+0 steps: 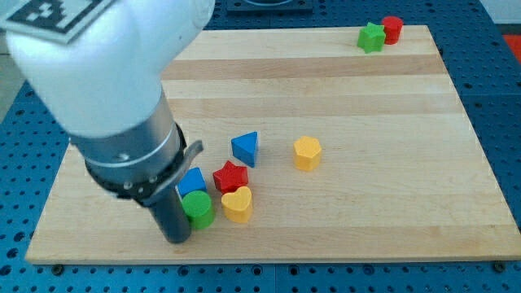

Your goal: Move the green circle to the bottom right of the yellow hexagon

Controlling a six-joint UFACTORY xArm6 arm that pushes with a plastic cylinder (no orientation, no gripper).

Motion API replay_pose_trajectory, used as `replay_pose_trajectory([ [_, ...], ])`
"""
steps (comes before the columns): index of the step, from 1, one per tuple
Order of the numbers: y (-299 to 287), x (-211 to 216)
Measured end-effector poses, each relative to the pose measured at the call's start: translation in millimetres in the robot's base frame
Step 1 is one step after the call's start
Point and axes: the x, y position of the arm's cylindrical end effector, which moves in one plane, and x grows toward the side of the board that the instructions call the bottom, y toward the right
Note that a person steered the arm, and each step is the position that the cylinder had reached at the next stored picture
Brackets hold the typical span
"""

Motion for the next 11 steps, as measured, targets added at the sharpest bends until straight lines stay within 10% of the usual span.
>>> replay_pose_trajectory([
  [11, 208, -89],
])
